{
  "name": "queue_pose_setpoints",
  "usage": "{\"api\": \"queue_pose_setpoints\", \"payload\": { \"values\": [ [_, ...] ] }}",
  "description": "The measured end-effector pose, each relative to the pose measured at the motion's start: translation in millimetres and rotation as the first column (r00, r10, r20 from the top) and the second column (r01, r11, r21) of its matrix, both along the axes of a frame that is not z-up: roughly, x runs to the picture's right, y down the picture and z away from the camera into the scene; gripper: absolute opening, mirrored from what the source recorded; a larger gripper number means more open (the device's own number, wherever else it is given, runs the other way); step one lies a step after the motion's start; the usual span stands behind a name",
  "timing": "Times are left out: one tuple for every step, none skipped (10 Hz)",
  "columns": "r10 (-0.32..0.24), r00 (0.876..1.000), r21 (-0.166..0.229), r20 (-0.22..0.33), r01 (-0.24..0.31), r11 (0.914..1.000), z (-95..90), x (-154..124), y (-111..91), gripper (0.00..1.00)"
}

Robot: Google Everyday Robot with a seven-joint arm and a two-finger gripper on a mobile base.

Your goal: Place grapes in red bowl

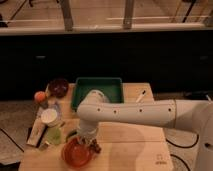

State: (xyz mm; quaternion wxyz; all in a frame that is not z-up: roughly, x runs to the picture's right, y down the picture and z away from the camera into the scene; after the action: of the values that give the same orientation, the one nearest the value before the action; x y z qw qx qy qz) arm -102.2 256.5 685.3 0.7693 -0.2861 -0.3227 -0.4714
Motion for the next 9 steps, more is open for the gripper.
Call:
{"api": "queue_pose_setpoints", "payload": {
  "values": [
    [-0.002,1.000,0.000,0.002,0.002,1.0000,0.1,-1.0,0.0,0.19],
    [-0.008,1.000,-0.002,0.011,0.008,1.0000,-0.1,-1.7,0.8,0.19],
    [-0.008,1.000,-0.004,0.012,0.008,1.0000,-0.1,-1.1,1.2,0.19],
    [-0.008,1.000,-0.004,0.012,0.008,1.0000,-0.1,-1.0,0.9,0.19],
    [-0.008,1.000,-0.003,0.014,0.008,1.0000,0.2,-1.3,0.2,0.19],
    [-0.010,1.000,-0.003,0.016,0.010,0.9999,0.2,-1.7,0.1,0.19],
    [-0.012,1.000,-0.002,0.019,0.012,0.9999,0.4,-1.9,0.1,0.19],
    [-0.015,1.000,-0.002,0.024,0.015,0.9999,0.6,-2.6,0.0,0.19],
    [-0.016,1.000,-0.003,0.026,0.016,0.9999,0.8,-2.7,0.4,0.19]
  ]
}}
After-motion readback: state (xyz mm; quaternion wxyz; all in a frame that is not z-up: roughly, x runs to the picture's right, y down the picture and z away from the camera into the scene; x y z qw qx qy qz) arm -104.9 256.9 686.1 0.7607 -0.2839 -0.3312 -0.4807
